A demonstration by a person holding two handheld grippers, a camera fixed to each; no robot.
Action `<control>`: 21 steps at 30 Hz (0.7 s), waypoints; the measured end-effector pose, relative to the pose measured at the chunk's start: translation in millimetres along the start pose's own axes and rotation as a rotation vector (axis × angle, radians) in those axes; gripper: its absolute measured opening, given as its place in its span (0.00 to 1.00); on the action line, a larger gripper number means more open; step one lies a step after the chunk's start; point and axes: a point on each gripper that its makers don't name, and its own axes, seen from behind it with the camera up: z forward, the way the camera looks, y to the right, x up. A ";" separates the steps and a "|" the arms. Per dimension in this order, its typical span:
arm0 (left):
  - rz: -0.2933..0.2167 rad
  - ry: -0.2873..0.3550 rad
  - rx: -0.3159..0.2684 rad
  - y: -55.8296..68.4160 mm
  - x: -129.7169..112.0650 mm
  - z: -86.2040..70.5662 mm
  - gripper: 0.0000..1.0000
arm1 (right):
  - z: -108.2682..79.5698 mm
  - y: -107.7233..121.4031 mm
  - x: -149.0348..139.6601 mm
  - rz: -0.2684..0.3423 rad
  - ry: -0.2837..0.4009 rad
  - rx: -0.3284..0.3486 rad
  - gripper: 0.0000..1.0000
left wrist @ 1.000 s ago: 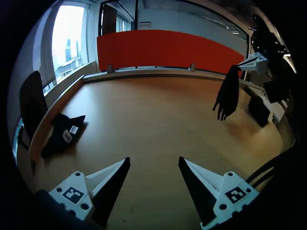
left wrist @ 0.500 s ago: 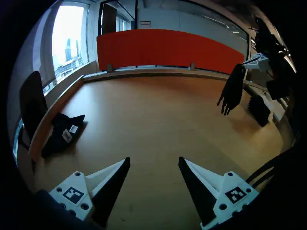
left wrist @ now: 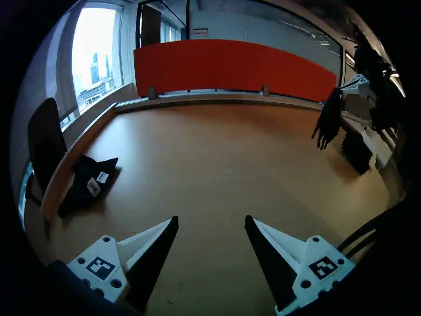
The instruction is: Fold towel
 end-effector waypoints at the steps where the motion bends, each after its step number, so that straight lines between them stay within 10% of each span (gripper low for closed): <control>1: -0.001 -0.001 0.001 0.0 -0.1 0.0 0.94 | -1.0 4.4 -1.2 0.003 -0.002 -0.004 0.01; 21: -0.012 -0.007 0.019 -4.4 3.6 -0.2 0.94 | -24.0 83.0 -37.1 0.052 -0.064 -0.086 0.01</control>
